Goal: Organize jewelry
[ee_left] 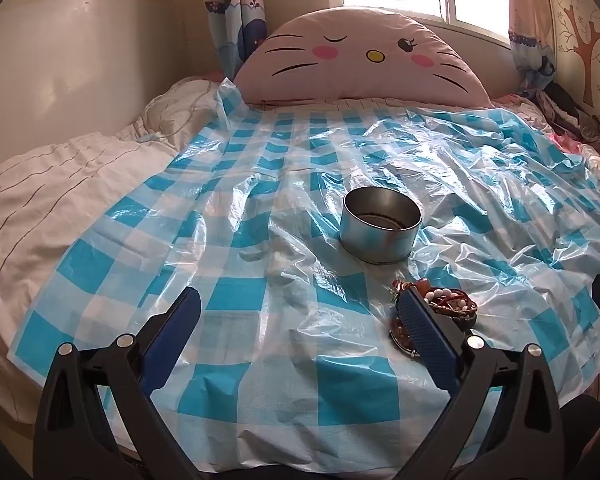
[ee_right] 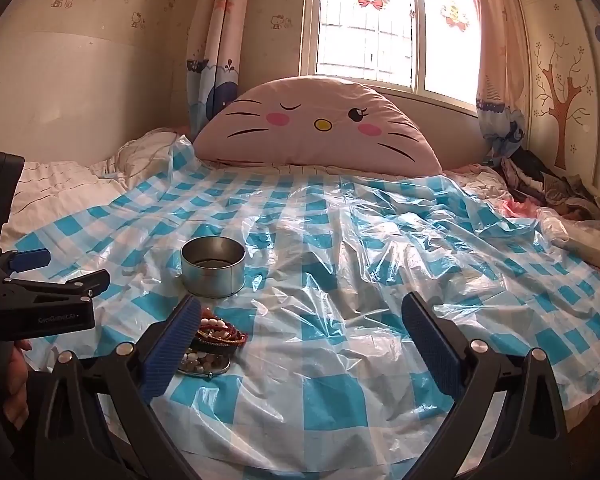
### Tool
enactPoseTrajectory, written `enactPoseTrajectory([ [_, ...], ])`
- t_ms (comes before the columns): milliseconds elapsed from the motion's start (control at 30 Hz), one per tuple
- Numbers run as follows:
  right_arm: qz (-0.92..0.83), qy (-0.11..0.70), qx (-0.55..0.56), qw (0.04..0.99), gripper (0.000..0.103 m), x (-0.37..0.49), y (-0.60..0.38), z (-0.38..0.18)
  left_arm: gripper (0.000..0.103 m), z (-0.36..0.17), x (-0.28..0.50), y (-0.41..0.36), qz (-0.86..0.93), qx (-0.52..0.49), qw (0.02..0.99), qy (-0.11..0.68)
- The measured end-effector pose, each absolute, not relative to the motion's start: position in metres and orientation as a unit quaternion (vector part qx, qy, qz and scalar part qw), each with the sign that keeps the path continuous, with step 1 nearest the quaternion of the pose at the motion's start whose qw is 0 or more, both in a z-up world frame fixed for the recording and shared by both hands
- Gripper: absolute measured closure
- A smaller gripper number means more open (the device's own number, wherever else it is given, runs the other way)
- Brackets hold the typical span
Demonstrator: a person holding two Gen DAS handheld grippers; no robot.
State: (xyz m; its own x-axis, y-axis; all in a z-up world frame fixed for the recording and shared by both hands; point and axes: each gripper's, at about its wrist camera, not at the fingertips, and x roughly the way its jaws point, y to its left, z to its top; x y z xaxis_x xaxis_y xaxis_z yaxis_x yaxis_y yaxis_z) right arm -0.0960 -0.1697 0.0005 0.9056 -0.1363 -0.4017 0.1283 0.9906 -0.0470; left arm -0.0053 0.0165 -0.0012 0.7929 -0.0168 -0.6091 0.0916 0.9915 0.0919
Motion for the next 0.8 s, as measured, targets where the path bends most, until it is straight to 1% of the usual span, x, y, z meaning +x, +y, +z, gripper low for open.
enactPoseTrajectory([
  [800,-0.068,0.212,-0.015,0.975,0.007,-0.0966,-0.1701,0.0011,0.007,-0.0009,-0.005,0.0171,-0.029,0.058,0.945,0.321],
])
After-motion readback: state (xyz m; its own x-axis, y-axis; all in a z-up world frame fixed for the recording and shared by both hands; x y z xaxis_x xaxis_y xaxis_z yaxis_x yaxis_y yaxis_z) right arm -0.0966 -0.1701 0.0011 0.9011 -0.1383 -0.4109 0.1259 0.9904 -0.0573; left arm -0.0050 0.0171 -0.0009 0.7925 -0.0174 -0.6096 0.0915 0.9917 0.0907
